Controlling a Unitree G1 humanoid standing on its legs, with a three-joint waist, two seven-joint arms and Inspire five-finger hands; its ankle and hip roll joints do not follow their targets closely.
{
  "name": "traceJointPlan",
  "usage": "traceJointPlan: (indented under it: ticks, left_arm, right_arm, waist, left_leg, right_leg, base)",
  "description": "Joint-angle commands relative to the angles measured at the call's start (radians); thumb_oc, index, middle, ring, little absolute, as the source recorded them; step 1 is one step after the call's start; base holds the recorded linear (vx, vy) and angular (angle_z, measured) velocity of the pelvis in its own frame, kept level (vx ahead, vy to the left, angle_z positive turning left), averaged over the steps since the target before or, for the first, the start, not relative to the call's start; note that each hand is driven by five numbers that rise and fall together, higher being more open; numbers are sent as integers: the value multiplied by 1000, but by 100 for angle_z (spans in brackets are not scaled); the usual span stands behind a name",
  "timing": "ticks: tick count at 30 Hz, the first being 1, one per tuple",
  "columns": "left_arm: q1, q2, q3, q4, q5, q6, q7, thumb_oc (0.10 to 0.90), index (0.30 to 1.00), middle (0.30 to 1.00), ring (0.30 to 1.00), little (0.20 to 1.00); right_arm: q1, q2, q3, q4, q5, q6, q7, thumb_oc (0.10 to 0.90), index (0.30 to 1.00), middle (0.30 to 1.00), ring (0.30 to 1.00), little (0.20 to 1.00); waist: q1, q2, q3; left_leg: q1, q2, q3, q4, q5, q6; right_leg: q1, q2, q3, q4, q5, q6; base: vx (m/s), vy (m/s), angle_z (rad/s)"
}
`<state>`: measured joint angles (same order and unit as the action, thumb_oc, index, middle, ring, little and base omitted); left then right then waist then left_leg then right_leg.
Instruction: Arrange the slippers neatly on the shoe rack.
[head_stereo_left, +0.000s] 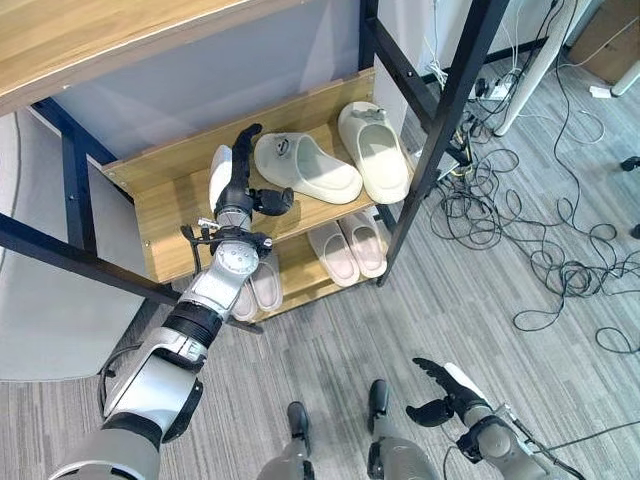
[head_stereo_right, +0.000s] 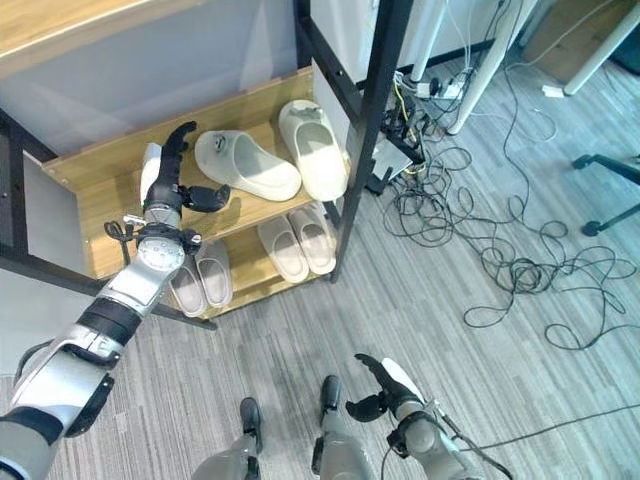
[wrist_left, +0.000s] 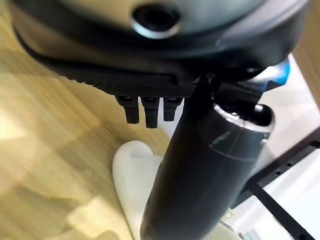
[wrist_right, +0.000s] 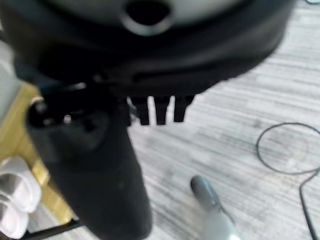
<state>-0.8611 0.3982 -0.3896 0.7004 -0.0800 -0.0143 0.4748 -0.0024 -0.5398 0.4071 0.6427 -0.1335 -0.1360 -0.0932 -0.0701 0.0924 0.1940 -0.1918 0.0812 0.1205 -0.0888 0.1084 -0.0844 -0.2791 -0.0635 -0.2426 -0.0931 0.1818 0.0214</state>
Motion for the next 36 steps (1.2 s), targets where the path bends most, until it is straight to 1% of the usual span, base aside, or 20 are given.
traceJointPlan:
  ticks: [1, 4, 5, 6, 9, 15, 21, 27, 32, 36]
  left_arm:
    - [-217, -2, 43, 109, -92, -76, 4, 800, 900, 900, 900, 900]
    - [-218, -17, 62, 138, -208, -98, -36, 800, 900, 900, 900, 900]
    - [-220, -16, 62, 140, -210, -99, -38, 800, 900, 900, 900, 900]
    - [-246, -10, 54, 163, -268, -105, -59, 800, 900, 900, 900, 900]
    - [-250, -10, 55, 172, -308, -111, -67, 800, 900, 900, 900, 900]
    - [-285, -10, 53, 214, -455, -124, -113, 800, 900, 900, 900, 900]
    - [-318, -2, 40, 235, -476, -119, -122, 800, 900, 900, 900, 900]
    - [-347, -10, 25, 260, -473, -112, -132, 800, 900, 900, 900, 900]
    - [-358, -25, 20, 262, -466, -113, -127, 800, 900, 900, 900, 900]
    - [-353, -52, 20, 258, -464, -115, -124, 800, 900, 900, 900, 900]
  right_arm:
    - [38, -59, 3, -86, 25, -37, -7, 800, 900, 900, 900, 900]
    - [34, -61, 3, -80, 23, -27, -9, 800, 900, 900, 900, 900]
    - [33, -61, 4, -79, 23, -27, -9, 800, 900, 900, 900, 900]
    - [26, -67, 3, -79, 25, -23, -9, 800, 900, 900, 900, 900]
    - [23, -67, 5, -77, 28, -19, -8, 800, 900, 900, 900, 900]
    - [8, -75, 15, -77, 29, -11, -4, 800, 900, 900, 900, 900]
    - [1, -74, 25, -70, 28, -10, -1, 800, 900, 900, 900, 900]
    - [-4, -69, 32, -57, 30, -11, -2, 800, 900, 900, 900, 900]
    - [-1, -65, 32, -49, 31, -11, -8, 800, 900, 900, 900, 900]
    - [6, -63, 29, -45, 29, -14, -12, 800, 900, 900, 900, 900]
  waist:
    - [-3, -10, -43]
    - [-8, -7, -41]
    - [-8, -7, -41]
    - [-10, 0, -38]
    - [-11, 4, -37]
    - [-16, 18, -37]
    - [-17, 25, -37]
    - [-21, 25, -34]
    - [-23, 24, -35]
    - [-27, 23, -35]
  left_leg:
    - [-74, -13, -37, 2, 30, -32]
    - [-76, -14, -33, 2, 31, -31]
    - [-77, -14, -33, 2, 31, -31]
    - [-79, -15, -32, 2, 31, -30]
    - [-79, -16, -30, 2, 30, -29]
    - [-74, -18, -26, 2, 28, -28]
    - [-75, -18, -27, 2, 26, -29]
    - [-76, -20, -31, 2, 26, -29]
    - [-75, -21, -31, 2, 23, -28]
    - [-74, -22, -28, 2, 19, -25]
  right_leg:
    - [2, -37, -16, 64, -134, 94]
    - [-4, -37, -11, 64, -133, 94]
    - [-5, -36, -10, 64, -133, 94]
    - [-10, -37, -7, 65, -131, 95]
    - [-12, -37, -6, 66, -132, 96]
    - [-14, -36, -3, 69, -137, 96]
    - [-13, -34, -5, 67, -139, 96]
    - [-13, -33, -8, 66, -140, 96]
    - [-13, -33, -8, 67, -141, 94]
    - [-16, -34, -5, 71, -143, 94]
  base:
    - [23, -3, -7]
    - [14, -1, -4]
    - [31, 10, -1]
    - [0, 0, 0]
    - [11, 1, -1]
    - [11, 0, 0]
    - [6, -1, 0]
    - [5, -1, 0]
    - [0, 0, 0]
    - [0, 0, 0]
